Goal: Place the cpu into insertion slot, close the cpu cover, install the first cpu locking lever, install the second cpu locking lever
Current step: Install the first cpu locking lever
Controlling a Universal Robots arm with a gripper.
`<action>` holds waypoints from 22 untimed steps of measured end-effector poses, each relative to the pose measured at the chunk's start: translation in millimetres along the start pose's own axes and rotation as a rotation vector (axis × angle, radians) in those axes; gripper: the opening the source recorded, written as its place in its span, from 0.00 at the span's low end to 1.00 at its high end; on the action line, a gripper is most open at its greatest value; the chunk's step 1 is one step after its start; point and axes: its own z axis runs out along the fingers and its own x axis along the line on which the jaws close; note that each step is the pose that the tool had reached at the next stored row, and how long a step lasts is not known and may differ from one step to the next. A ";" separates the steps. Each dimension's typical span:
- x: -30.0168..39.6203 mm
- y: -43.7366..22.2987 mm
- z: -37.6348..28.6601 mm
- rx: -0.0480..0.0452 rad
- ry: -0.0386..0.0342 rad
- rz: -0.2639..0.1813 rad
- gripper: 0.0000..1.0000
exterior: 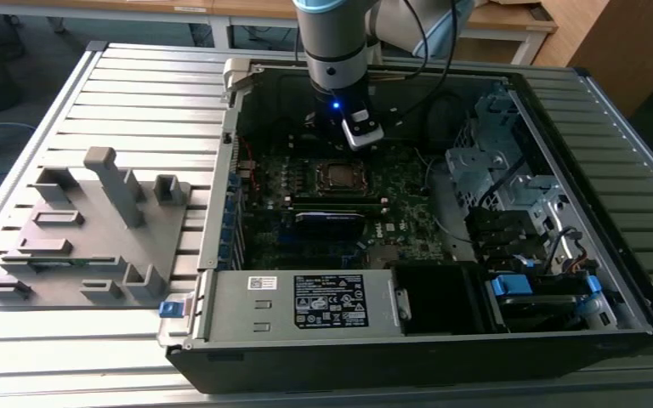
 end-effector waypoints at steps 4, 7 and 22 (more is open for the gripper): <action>-0.7 0.6 -4.0 -0.0001 0.0000 0.000 0.10; -0.8 0.6 -4.4 -0.0019 0.0004 0.001 0.10; 1.7 4.6 -4.0 -0.0059 0.0009 0.006 0.10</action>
